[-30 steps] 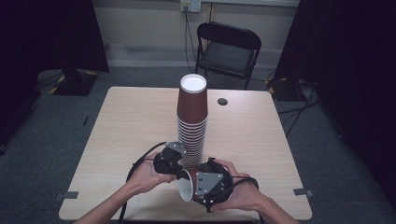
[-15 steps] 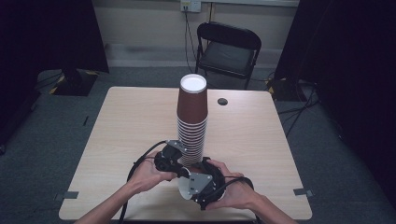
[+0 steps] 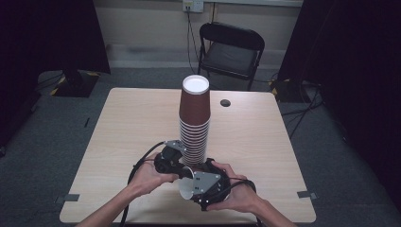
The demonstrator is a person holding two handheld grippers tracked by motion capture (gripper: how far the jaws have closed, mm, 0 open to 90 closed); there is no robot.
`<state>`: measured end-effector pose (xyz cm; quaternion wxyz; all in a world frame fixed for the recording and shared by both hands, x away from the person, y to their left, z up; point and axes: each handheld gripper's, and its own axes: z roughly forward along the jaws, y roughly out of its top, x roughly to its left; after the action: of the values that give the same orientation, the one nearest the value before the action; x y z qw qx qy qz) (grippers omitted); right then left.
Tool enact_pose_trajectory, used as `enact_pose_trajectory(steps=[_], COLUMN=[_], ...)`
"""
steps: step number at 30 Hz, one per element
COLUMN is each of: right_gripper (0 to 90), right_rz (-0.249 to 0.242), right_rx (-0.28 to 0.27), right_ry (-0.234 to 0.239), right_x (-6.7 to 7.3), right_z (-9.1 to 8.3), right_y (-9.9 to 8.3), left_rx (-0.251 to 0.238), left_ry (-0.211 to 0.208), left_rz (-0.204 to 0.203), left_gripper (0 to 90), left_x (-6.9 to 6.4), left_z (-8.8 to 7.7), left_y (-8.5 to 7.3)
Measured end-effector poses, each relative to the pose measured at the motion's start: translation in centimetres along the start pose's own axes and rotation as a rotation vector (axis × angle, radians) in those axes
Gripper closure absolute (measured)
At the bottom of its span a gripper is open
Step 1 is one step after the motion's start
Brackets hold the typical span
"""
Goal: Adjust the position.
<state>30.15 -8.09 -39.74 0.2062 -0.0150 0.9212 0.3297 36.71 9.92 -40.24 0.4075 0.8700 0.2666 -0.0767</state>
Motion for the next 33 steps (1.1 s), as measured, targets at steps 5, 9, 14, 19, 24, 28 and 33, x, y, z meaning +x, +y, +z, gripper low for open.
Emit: enact_pose_trajectory(steps=[5,9,14,19,24,28,33], right_gripper=[11.3,11.3,11.3,11.4,11.4,11.4,11.4], right_rz=[0.057,0.128,0.179,0.246,0.298,0.327,0.366], right_rx=[-0.051,-0.084,-0.107,-0.148,-0.178,-0.191,-0.207], right_ry=[0.011,0.018,0.010,0.009,0.015,0.011,0.002], right_x=[-0.4,-0.8,-0.8,-1.2,-1.3,-1.3,-1.4], right_z=[-0.3,-0.4,-0.4,-0.7,-1.0,-1.2,-1.4], right_y=[-0.1,-0.4,-1.0,-1.6,-2.1,-2.5,-3.2], left_rx=[-0.051,-0.071,-0.122,-0.173,-0.244,-0.289,-0.353], left_ry=[0.015,0.027,0.049,0.099,0.132,0.138,0.146], left_rz=[-0.017,-0.019,-0.030,0.017,0.040,0.056,0.065], left_gripper=[74.4,72.7,68.9,64.6,55.6,53.4,54.4], left_x=[-0.1,-0.1,-0.2,-0.6,-0.7,-0.8,-1.2], left_z=[-0.3,-0.7,-1.3,-1.4,-1.4,-1.7,-2.2], left_y=[-0.3,-0.5,-0.9,-1.3,-1.3,-1.6,-1.9])
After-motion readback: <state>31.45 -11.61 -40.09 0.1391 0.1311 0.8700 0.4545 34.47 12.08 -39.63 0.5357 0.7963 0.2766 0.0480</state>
